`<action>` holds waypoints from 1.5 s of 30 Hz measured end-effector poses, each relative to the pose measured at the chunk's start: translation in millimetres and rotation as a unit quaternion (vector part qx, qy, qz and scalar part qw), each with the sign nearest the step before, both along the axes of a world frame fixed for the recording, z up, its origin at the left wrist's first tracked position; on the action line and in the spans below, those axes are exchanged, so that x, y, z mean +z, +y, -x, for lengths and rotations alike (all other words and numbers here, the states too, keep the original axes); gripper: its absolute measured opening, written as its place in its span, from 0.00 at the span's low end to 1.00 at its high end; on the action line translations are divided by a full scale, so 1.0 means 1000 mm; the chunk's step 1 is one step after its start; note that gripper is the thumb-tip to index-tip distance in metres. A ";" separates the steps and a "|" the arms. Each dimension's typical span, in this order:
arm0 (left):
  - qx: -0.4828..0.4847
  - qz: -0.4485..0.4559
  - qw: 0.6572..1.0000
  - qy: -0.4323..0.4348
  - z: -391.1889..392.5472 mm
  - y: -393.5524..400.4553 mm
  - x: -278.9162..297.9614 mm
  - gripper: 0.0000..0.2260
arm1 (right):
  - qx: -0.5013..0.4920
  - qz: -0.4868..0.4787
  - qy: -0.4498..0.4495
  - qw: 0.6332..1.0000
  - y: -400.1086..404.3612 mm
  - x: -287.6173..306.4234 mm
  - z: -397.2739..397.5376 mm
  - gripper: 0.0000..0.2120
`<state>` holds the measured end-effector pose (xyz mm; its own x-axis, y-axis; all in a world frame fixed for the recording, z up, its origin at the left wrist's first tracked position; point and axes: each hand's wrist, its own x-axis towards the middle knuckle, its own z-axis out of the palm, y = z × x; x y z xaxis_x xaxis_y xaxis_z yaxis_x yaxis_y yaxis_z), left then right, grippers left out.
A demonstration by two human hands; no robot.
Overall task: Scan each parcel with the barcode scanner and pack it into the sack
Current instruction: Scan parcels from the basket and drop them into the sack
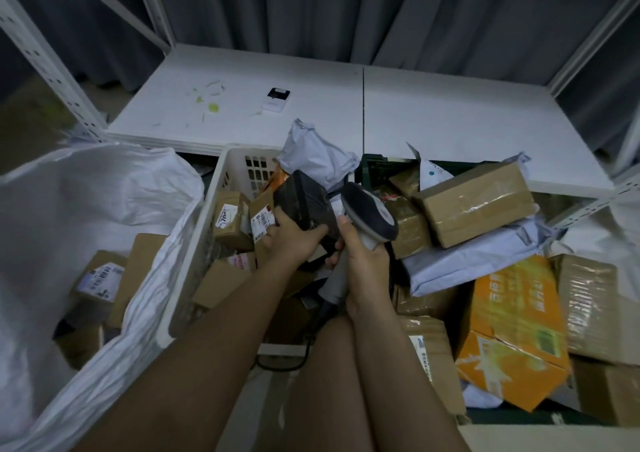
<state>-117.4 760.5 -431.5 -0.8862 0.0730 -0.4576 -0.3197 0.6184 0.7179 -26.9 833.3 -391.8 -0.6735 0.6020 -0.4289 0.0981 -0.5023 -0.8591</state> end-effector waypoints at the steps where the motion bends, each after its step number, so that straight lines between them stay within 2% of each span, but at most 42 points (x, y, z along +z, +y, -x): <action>1: 0.011 -0.034 0.999 0.006 0.001 -0.009 0.002 0.47 | 0.003 -0.004 -0.003 1.000 0.001 0.000 -0.001 0.18; 3: 0.057 -0.144 0.988 0.014 0.002 -0.033 0.009 0.38 | 0.010 -0.012 -0.014 1.000 0.003 0.000 -0.004 0.12; 5: 0.130 -0.248 0.960 0.030 -0.006 -0.061 0.025 0.21 | 0.018 -0.010 -0.030 0.999 0.004 0.002 -0.005 0.12; 6: 0.157 -0.278 0.947 0.032 -0.012 -0.076 0.031 0.16 | 0.023 -0.008 -0.031 0.999 0.003 0.004 -0.006 0.12; 10: 0.204 -0.347 0.914 0.044 -0.041 -0.136 0.051 0.09 | 0.059 -0.021 -0.021 0.998 -0.009 0.012 -0.007 0.06; 13: 0.233 -0.369 0.899 0.029 -0.066 -0.183 0.063 0.09 | 0.113 -0.038 -0.019 0.993 -0.030 0.015 -0.007 0.12; 17: 0.267 -0.386 0.883 0.014 -0.099 -0.235 0.067 0.11 | 0.155 -0.074 -0.021 0.985 -0.074 0.020 -0.010 0.09; 22: 0.262 -0.362 0.895 0.003 -0.125 -0.282 0.067 0.15 | 0.198 -0.059 -0.023 0.978 -0.136 0.011 -0.026 0.20; 24: 0.260 -0.361 0.896 -0.007 -0.132 -0.297 0.067 0.16 | 0.203 -0.084 -0.038 0.975 -0.151 0.006 -0.031 0.21; 26: 0.247 -0.357 0.901 -0.023 -0.138 -0.306 0.066 0.16 | 0.173 -0.101 -0.035 0.979 -0.159 0.005 -0.035 0.20; 29: 0.236 -0.354 0.903 -0.052 -0.147 -0.313 0.063 0.16 | 0.134 -0.103 -0.018 0.986 -0.158 0.003 -0.036 0.26; 34: 0.239 -0.353 0.900 -0.093 -0.156 -0.311 0.052 0.12 | 0.186 -0.122 -0.068 0.973 -0.150 -0.014 -0.036 0.28; 37: 0.264 -0.307 0.913 -0.050 -0.151 -0.311 0.040 0.16 | 0.181 -0.145 -0.078 0.970 -0.150 -0.018 -0.042 0.33; 41: 0.287 -0.212 0.931 0.077 -0.143 -0.307 0.027 0.09 | 0.168 -0.148 -0.088 0.971 -0.149 -0.016 -0.048 0.35; 44: 0.259 -0.227 0.934 0.099 -0.142 -0.303 0.027 0.07 | 0.154 -0.150 -0.088 0.973 -0.147 -0.019 -0.049 0.33; 45: 0.226 -0.242 0.940 0.086 -0.143 -0.303 0.028 0.10 | 0.148 -0.148 -0.086 0.974 -0.146 -0.021 -0.049 0.33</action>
<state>25.7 457.6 -403.0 -0.9342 -0.1669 -0.3152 -0.3251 0.0348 0.9450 21.6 687.3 -412.6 -0.7697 0.5066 -0.3885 0.3564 -0.1639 -0.9199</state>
